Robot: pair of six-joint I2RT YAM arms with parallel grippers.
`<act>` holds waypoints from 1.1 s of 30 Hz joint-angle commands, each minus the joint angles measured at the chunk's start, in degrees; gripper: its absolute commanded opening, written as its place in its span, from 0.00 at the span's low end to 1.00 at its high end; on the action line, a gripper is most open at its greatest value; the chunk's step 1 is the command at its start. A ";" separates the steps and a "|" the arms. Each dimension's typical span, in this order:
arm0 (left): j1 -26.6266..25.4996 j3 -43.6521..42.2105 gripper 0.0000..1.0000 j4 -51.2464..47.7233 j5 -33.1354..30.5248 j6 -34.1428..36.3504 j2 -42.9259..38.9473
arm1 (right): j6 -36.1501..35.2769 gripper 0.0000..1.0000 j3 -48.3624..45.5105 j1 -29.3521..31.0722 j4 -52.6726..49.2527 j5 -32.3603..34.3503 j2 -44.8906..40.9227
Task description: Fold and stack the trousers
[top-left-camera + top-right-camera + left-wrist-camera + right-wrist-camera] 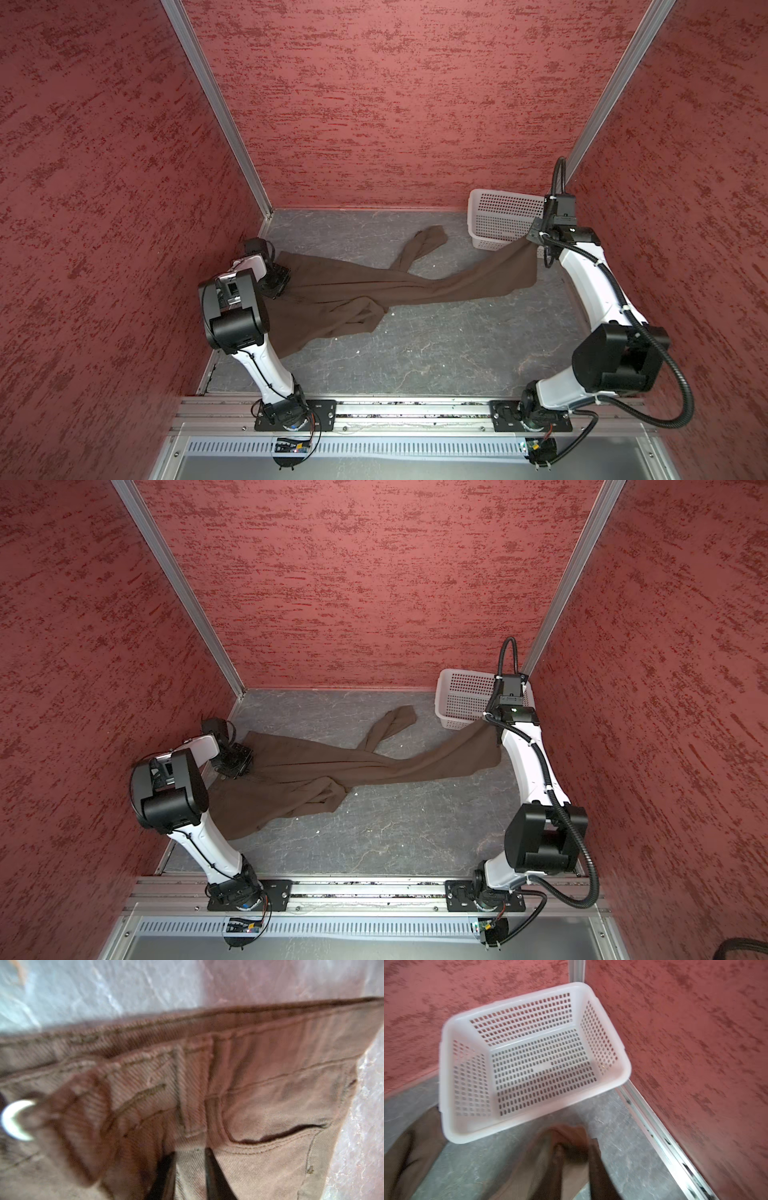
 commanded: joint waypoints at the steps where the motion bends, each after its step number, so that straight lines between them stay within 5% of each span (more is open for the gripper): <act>1: -2.98 1.09 0.37 -1.62 -2.56 1.71 -2.14 | 1.72 0.42 -1.76 0.01 1.33 -10.23 0.04; 5: -6.91 4.16 0.46 -5.01 -4.88 3.73 -4.33 | 4.12 0.43 -12.83 2.96 4.94 -14.25 -7.44; 9: -9.96 7.27 0.50 -8.09 -6.56 4.84 -6.06 | 5.08 0.45 -21.22 14.96 7.27 -13.43 -14.69; 13: -14.87 7.47 0.53 -7.66 -7.51 4.09 -7.33 | 1.94 0.47 -23.43 28.91 11.65 -16.00 -11.69; 16: -19.77 10.56 0.57 -8.01 -7.44 4.75 -4.96 | 0.50 0.55 -21.53 33.92 12.65 -14.00 -5.75; 22: -29.04 16.58 0.60 -10.08 -6.40 7.08 0.02 | -1.11 0.59 -12.37 34.48 17.34 -17.79 8.87; 33: -38.11 18.81 0.67 -9.15 -0.87 11.05 4.16 | 1.72 0.64 8.35 34.32 17.71 -21.70 31.62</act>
